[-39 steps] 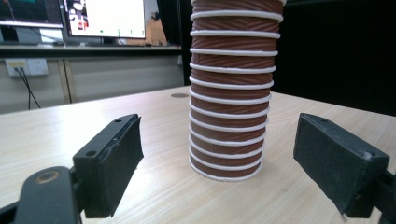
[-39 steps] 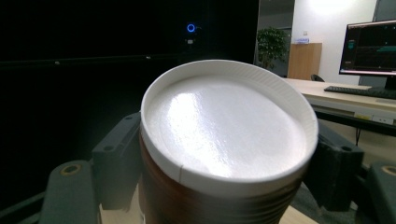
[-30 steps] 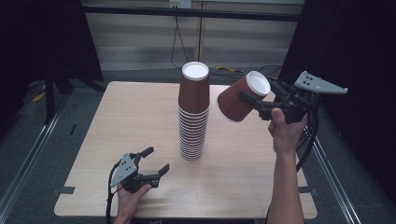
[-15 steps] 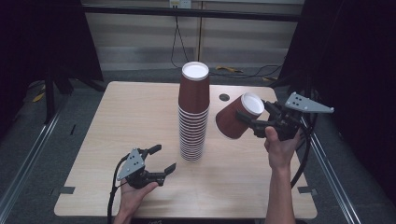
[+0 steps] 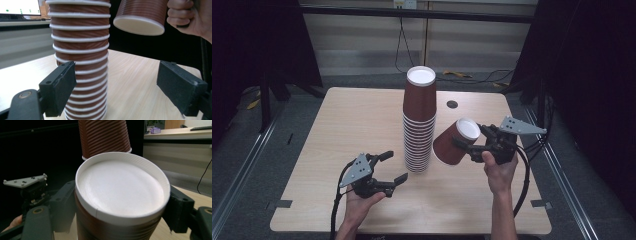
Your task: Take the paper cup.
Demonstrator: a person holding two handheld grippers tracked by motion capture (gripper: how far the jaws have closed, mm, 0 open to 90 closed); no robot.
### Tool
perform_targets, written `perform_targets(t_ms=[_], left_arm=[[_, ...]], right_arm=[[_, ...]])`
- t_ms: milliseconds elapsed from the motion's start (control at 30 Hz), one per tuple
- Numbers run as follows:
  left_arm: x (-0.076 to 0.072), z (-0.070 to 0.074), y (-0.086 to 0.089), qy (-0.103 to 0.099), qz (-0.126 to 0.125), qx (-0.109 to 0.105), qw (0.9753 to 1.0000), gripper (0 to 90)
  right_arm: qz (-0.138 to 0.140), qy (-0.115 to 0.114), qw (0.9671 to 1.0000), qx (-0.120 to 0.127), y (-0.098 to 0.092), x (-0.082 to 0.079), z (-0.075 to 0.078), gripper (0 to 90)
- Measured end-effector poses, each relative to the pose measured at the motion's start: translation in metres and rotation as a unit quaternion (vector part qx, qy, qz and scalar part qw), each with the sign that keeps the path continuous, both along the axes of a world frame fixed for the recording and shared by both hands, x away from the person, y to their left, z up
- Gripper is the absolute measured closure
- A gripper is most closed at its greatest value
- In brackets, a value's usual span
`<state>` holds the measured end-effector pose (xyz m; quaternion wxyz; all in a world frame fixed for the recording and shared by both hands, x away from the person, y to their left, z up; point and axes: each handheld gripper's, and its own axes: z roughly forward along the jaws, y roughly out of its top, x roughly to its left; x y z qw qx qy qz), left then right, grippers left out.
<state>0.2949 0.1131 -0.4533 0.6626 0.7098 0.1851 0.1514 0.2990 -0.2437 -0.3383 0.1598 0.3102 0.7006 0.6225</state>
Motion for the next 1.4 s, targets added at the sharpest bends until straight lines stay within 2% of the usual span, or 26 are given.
perform_targets(t_ms=[167, 233, 433, 467, 533, 700, 967, 1067, 1200, 1333, 1400], left_arm=[[0.0, 0.005, -0.005, -0.005, -0.015, 0.004, 0.9999, 15.6], [0.0, 0.007, -0.01, -0.013, -0.026, 0.006, 0.9996, 15.6], [-0.001, 0.01, -0.016, -0.012, -0.036, 0.013, 0.9992, 15.5], [-0.002, 0.01, -0.019, -0.012, -0.042, 0.006, 0.999, 15.4], [-0.002, 0.011, -0.021, -0.013, -0.051, 0.012, 0.9985, 15.5], [-0.003, 0.007, -0.031, -0.016, -0.061, 0.018, 0.9978, 15.4], [-0.002, 0.0, -0.04, -0.007, -0.083, 0.029, 0.9961, 14.3], [-0.002, -0.002, -0.043, -0.001, -0.081, 0.026, 0.9963, 11.0], [-0.001, -0.005, -0.045, 0.003, -0.083, 0.04, 0.9958, 8.1], [0.0, -0.007, -0.046, 0.003, -0.081, 0.039, 0.9959, 7.0], [0.001, -0.01, -0.046, 0.007, -0.086, 0.033, 0.9958, 7.0]], right_arm=[[0.011, 0.006, 0.9999, -0.002, 0.007, -0.002, -0.008, 23.8], [0.017, 0.009, 0.9998, -0.003, 0.013, -0.003, -0.014, 23.8], [0.028, 0.017, 0.9995, 0.001, 0.02, -0.005, -0.023, 23.8], [0.036, 0.019, 0.9992, 0.002, 0.025, -0.005, -0.026, 23.9], [0.041, 0.022, 0.9989, 0.001, 0.029, -0.005, -0.031, 23.9], [0.063, 0.032, 0.9975, -0.004, 0.04, -0.005, -0.041, 23.9], [0.082, 0.042, 0.9957, 0.006, 0.051, -0.006, -0.055, 24.1], [0.09, 0.047, 0.9948, 0.012, 0.055, -0.005, -0.059, 24.1], [0.094, 0.04, 0.9947, 0.013, 0.062, -0.007, -0.062, 24.2], [0.096, 0.042, 0.9943, 0.017, 0.064, -0.006, -0.063, 24.1], [0.098, 0.041, 0.9942, 0.015, 0.066, -0.006, -0.064, 24.2]])
